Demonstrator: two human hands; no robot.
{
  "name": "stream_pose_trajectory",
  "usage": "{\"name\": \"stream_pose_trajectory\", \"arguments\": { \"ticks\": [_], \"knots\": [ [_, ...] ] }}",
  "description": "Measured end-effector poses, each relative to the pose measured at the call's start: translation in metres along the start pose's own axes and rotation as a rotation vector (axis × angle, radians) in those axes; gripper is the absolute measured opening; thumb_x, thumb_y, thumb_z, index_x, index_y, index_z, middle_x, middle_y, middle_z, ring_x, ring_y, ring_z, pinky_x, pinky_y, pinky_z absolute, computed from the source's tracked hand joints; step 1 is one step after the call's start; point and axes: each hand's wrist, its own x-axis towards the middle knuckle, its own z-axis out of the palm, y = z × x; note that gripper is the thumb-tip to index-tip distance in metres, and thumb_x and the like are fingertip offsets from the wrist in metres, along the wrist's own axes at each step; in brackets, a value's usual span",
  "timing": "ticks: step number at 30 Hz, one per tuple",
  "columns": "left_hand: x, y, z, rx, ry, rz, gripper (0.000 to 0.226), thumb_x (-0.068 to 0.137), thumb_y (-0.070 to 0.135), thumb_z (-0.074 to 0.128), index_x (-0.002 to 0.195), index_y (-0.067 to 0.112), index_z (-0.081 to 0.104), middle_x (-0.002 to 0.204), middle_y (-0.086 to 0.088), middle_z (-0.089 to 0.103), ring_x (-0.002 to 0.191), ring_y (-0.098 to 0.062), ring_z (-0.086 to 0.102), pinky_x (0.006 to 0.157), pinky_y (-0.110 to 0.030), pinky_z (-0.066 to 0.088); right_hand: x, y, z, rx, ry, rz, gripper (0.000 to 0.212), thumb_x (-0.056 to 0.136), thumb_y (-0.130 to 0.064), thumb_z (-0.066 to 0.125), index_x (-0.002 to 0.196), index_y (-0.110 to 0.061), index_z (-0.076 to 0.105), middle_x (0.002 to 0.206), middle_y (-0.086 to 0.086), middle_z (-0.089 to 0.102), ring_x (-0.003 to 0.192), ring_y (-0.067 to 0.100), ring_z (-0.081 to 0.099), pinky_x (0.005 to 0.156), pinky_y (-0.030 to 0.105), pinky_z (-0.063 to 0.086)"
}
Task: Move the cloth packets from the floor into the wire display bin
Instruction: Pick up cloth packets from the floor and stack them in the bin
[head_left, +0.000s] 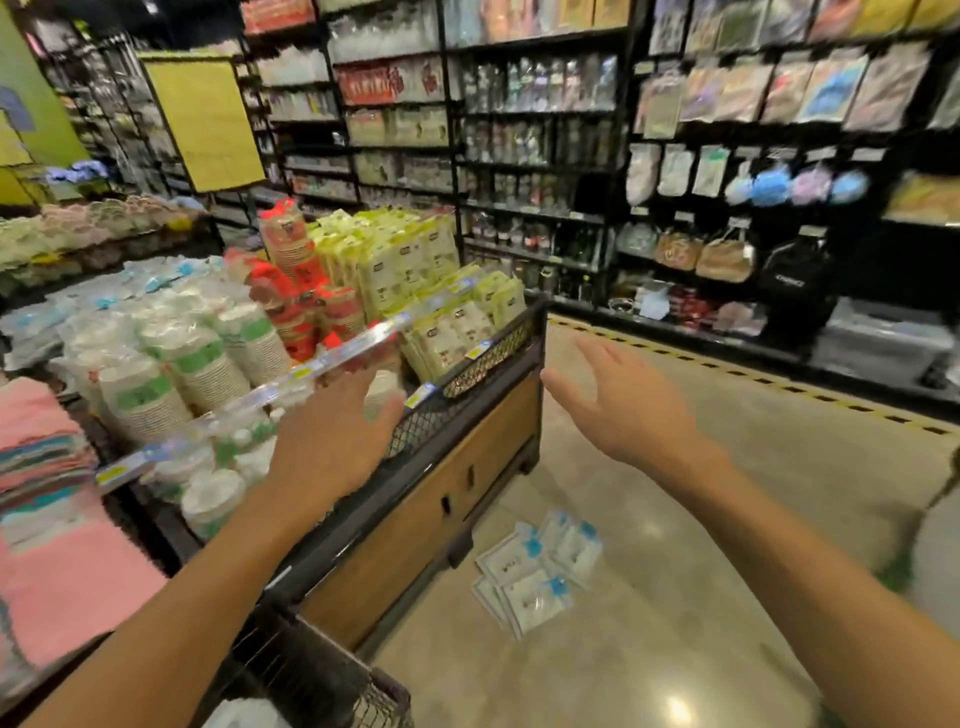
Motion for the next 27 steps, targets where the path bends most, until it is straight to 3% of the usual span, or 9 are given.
{"name": "stream_pose_trajectory", "arguments": {
  "ticks": [4, 12, 14, 18, 27],
  "knots": [
    [0.031, 0.053, 0.034, 0.003, -0.025, 0.053, 0.064, 0.101, 0.064, 0.031, 0.150, 0.025, 0.044, 0.151, -0.003, 0.052, 0.136, -0.028, 0.050, 0.109, -0.052, 0.041, 0.012, 0.062, -0.004, -0.026, -0.015, 0.096, 0.080, 0.099, -0.075, 0.029, 0.161, -0.025, 0.028, 0.167, -0.001, 0.032, 0.151, 0.025, 0.034, 0.122, 0.047, 0.030],
    [0.101, 0.125, 0.114, 0.012, -0.136, 0.145, 0.081, 0.096, 0.075, 0.020, 0.158, 0.024, 0.032, 0.164, -0.004, 0.033, 0.150, -0.024, 0.034, 0.119, -0.055, 0.029, 0.049, 0.175, -0.007, -0.069, -0.066, 0.188, 0.083, 0.097, -0.076, 0.026, 0.163, -0.026, 0.023, 0.169, 0.001, 0.029, 0.153, 0.025, 0.031, 0.124, 0.046, 0.028],
    [0.113, 0.133, 0.131, 0.026, -0.158, 0.159, 0.089, 0.092, 0.080, 0.012, 0.159, 0.026, 0.029, 0.166, -0.004, 0.029, 0.152, -0.023, 0.029, 0.121, -0.056, 0.027, 0.057, 0.195, -0.007, -0.058, -0.069, 0.222, 0.087, 0.093, -0.079, 0.023, 0.163, -0.028, 0.021, 0.169, 0.001, 0.028, 0.154, 0.026, 0.030, 0.125, 0.047, 0.028],
    [0.142, 0.143, 0.160, 0.075, -0.176, 0.175, 0.075, 0.099, 0.070, 0.020, 0.161, 0.027, 0.025, 0.168, -0.005, 0.025, 0.155, -0.021, 0.022, 0.123, -0.054, 0.023, 0.078, 0.228, 0.007, -0.054, -0.067, 0.276, 0.088, 0.094, -0.079, 0.023, 0.164, -0.026, 0.020, 0.170, 0.004, 0.025, 0.155, 0.028, 0.027, 0.126, 0.050, 0.026],
    [0.243, 0.145, 0.249, 0.047, -0.315, 0.230, 0.072, 0.100, 0.068, 0.024, 0.161, 0.029, 0.024, 0.168, -0.005, 0.024, 0.155, -0.022, 0.022, 0.124, -0.055, 0.019, 0.146, 0.282, 0.065, -0.090, -0.116, 0.393, 0.086, 0.096, -0.078, 0.025, 0.164, -0.025, 0.017, 0.171, 0.005, 0.022, 0.156, 0.029, 0.024, 0.126, 0.053, 0.024]
  ]
}}
